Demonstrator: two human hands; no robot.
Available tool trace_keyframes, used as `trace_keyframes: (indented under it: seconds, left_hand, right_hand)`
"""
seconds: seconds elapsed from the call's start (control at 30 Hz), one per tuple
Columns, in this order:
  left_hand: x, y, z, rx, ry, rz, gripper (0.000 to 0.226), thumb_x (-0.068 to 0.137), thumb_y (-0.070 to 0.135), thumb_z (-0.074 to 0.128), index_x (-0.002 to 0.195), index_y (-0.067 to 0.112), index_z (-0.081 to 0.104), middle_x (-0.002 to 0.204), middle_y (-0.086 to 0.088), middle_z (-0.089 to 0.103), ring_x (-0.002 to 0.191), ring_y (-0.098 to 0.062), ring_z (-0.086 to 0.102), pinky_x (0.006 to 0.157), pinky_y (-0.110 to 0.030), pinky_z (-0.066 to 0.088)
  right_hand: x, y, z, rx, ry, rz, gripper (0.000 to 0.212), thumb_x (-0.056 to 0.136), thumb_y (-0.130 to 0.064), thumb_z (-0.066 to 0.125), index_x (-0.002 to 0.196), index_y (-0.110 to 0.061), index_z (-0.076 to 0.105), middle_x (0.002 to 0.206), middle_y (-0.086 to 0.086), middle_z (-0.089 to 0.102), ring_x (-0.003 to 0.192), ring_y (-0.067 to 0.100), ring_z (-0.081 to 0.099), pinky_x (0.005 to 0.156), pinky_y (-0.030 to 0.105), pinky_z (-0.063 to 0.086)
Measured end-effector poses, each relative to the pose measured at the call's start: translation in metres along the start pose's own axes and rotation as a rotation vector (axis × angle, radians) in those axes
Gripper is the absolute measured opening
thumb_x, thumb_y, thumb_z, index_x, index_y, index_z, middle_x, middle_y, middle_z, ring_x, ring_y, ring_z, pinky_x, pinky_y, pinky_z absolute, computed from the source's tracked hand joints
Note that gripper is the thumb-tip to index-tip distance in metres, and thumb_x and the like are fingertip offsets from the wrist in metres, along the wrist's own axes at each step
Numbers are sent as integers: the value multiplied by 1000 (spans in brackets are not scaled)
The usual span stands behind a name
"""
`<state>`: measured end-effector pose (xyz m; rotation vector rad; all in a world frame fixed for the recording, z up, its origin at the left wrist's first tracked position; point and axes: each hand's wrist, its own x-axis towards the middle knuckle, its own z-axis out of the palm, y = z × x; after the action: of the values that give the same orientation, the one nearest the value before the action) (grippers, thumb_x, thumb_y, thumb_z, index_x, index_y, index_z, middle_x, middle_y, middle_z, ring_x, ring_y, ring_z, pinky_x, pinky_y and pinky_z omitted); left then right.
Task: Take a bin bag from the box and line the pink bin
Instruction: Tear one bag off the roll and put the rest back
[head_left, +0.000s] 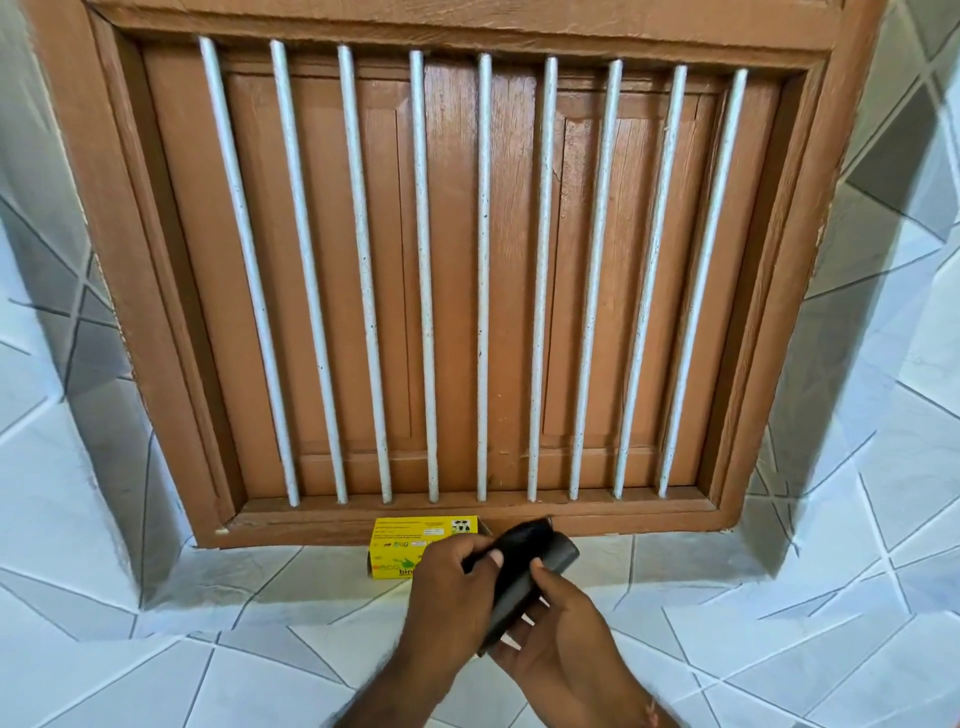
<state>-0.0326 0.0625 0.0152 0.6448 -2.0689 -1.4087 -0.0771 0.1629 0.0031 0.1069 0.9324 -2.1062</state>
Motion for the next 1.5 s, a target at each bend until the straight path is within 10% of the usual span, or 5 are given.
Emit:
trace_keyframes:
  seconds: [0.4,0.8,1.1,1.27,1.5]
  left_hand:
    - [40,7,-70,-377,271,-251,15,95,16,57,104,13,68,95,-4,70,91,-22,63,74,-30,51]
    - [27,-25,-155,-277,682,-268,29,93,4,50,120,4,61,121,-16,64,104,-34,58,97,-43,47]
    - [-1,7,-75,553,316,327,48,87,20,56,133,31,52,136,10,51,133,-19,41,110,-44,34]
    - [-7,29,-34,-46,-456,98,53,86,60,55,135,39,49,138,19,55,126,1,50,107,-25,40]
    - [8,22,-43,-208,-264,67,23,89,19,66,77,-1,69,69,-9,66,68,-16,58,62,-22,45]
  right_hand:
    - [-5,2,-4,-52,13,68,42,62,3,71,104,-2,66,82,17,77,72,34,70,45,33,58]
    - [-2,-30,-20,-388,20,-156,28,87,1,57,113,-2,67,107,19,74,102,39,68,93,49,52]
    - [-13,-46,7,-718,-137,-258,24,86,-1,58,101,-15,70,92,13,70,91,30,65,82,41,51]
    - [-24,-59,19,-705,-356,-203,38,73,-3,59,109,-9,70,103,20,69,99,34,65,99,50,48]
    - [-20,-82,1,-469,-291,-134,38,75,-2,71,112,3,65,110,27,70,96,39,69,86,46,58]
